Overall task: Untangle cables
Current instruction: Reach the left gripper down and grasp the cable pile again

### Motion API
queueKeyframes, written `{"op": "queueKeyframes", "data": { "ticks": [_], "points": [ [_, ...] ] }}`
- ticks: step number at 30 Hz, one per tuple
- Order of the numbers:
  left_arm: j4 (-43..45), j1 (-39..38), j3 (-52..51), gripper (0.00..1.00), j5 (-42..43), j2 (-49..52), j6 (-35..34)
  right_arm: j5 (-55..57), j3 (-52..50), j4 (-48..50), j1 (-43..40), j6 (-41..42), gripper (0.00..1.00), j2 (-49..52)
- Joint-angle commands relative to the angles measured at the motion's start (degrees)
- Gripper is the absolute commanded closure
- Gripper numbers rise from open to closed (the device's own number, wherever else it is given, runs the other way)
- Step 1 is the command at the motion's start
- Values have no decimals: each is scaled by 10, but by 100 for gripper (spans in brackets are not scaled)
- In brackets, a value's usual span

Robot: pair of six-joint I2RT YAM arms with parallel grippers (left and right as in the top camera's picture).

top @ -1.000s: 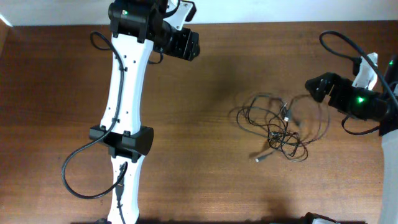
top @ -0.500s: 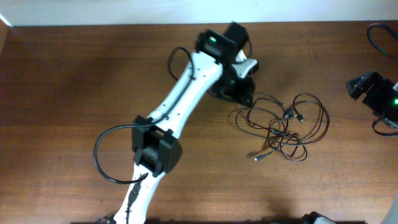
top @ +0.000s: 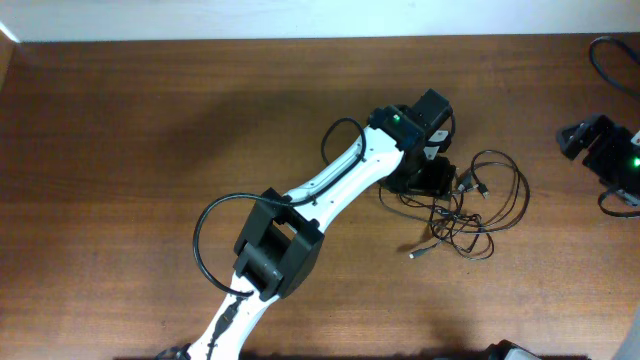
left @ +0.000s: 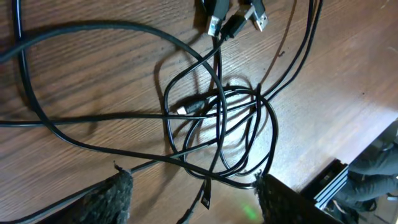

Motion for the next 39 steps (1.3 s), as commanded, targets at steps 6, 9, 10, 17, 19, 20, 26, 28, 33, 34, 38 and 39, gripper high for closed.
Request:
{"op": "queueKeyframes", "data": {
  "ticks": [6,9,10,17,19,20,26,28,33,34,38,39],
  "points": [
    [-11,-27,-4,14,-7,-9,453,7,9,-4,4,-2,1,1],
    [-12,-37,-4,13,-7,-9,542,7,9,-5,4,-2,1,1],
    [-11,-39,-5,13,-7,-9,577,7,9,-5,4,-2,1,1],
    [10,-40,-17,17,-20,-4,629,7,9,-5,4,-2,1,1],
    [22,-41,-31,22,-34,-4,638,7,9,-6,4,-2,1,1],
    [36,-41,-44,23,-35,-4,640,7,9,-7,4,-2,1,1],
    [111,-42,-64,69,-87,-4,639,7,9,-11,4,-2,1,1],
    [116,-42,-64,98,-90,-4,639,5,9,-11,4,-2,1,1],
    [110,-28,-59,100,-144,-26,573,0,9,-11,4,-2,1,1],
    [106,-19,-52,100,-149,-40,548,-8,9,-11,4,-2,1,1],
    [103,46,-37,100,-141,-142,387,-59,9,-11,4,-2,0,1],
    [97,65,-37,100,-120,-174,369,-71,9,-11,7,-2,0,1]
  ]
}}
